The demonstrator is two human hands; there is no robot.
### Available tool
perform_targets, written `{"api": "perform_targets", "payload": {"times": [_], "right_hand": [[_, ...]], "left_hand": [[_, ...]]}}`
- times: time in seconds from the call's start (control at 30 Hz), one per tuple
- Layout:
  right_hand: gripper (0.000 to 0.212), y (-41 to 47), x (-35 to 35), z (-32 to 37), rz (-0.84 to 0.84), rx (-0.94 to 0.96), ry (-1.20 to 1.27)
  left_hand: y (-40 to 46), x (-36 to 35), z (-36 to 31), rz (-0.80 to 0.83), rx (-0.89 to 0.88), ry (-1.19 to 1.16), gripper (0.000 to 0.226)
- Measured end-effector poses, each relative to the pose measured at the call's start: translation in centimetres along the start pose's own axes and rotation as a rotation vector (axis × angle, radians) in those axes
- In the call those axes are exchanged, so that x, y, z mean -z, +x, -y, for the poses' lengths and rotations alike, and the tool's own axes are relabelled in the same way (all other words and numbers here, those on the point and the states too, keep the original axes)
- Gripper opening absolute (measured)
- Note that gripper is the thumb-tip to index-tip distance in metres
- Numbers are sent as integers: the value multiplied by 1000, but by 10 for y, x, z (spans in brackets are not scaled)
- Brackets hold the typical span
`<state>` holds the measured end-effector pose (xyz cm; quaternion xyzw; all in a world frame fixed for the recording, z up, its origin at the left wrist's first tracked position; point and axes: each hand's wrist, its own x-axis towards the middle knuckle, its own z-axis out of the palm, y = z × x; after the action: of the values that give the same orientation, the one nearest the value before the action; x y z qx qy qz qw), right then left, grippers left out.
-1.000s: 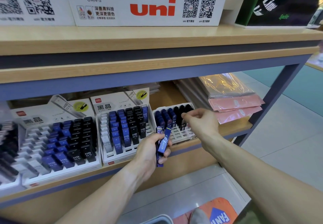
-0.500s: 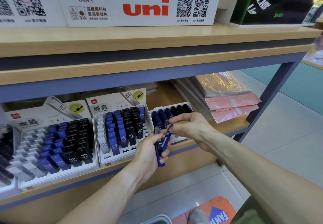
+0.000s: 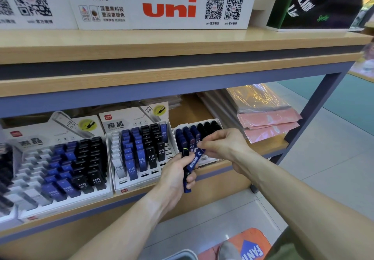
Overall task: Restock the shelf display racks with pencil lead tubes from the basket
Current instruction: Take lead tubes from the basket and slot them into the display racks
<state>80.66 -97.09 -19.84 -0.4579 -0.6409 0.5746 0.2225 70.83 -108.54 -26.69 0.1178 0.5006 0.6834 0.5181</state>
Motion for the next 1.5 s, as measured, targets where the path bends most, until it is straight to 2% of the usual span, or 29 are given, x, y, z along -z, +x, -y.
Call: {"api": "perform_targets", "payload": {"times": [0.1, 0.23, 0.3, 0.43, 0.63, 0.8, 1.0, 1.13, 1.27, 1.5], "right_hand": [[22, 1, 8, 8, 35, -9, 11], [21, 0, 20, 18, 167, 135, -109], [19, 3, 24, 19, 124, 228, -159], [16, 20, 26, 15, 3, 465, -325], [18, 36, 14, 1, -22, 676, -605], [17, 42, 11, -5, 36, 689, -692], [19, 45, 9, -7, 67, 663, -658], [17, 50, 8, -12, 30, 675, -698], [13, 52, 5, -15, -38, 773, -787], [13, 50, 6, -13, -68, 688, -848]], "left_hand": [[3, -2, 0, -17, -4, -15, 35], [6, -2, -2, -15, -15, 3, 41], [8, -1, -2, -45, 3, 16, 45], [9, 2, -1, -99, 77, -31, 35], [9, 4, -1, -118, 102, -40, 36], [10, 5, 0, -137, 105, -20, 35], [8, 4, -2, -146, 110, -12, 32], [7, 3, -3, -150, 113, -9, 32], [5, 3, -4, -141, 116, -6, 30], [3, 1, -5, -113, 113, 5, 30]]}}
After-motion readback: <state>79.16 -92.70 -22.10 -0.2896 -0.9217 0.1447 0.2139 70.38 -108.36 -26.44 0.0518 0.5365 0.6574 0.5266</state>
